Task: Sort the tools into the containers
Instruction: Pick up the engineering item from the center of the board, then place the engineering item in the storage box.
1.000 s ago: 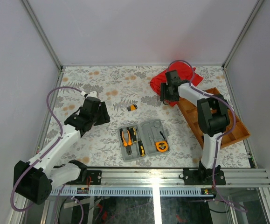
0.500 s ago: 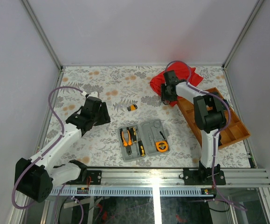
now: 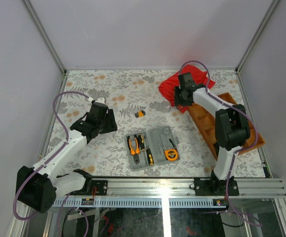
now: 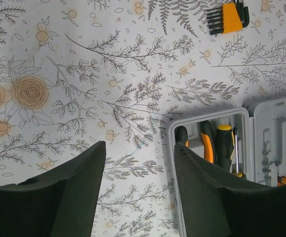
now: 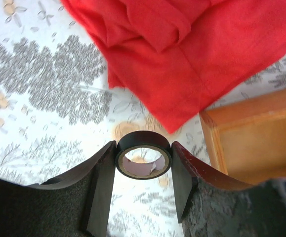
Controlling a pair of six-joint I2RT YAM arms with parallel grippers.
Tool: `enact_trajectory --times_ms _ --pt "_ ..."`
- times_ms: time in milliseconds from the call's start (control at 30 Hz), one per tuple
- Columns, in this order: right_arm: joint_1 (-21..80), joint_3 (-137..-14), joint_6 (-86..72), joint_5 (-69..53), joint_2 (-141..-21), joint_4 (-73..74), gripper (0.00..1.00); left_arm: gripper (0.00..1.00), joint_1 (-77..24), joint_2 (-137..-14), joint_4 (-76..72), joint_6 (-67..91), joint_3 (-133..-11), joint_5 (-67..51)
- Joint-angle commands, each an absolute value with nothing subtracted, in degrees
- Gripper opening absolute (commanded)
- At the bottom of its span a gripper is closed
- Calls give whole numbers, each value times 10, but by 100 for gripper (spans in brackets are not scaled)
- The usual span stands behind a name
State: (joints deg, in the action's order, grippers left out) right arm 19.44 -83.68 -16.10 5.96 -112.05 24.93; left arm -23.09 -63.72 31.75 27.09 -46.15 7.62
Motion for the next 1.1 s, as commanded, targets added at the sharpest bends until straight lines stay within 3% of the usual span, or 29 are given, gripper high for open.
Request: enact_trajectory --times_ms 0,400,1067 --pt "201 -786 -173 16 -1042 249 43 58 -226 -632 316 261 -475 58" --pt "315 -665 -185 -13 -926 274 42 62 -224 -624 287 313 -441 -9" --pt "349 -673 -186 -19 -1014 277 43 64 -229 -623 296 367 -402 -20"
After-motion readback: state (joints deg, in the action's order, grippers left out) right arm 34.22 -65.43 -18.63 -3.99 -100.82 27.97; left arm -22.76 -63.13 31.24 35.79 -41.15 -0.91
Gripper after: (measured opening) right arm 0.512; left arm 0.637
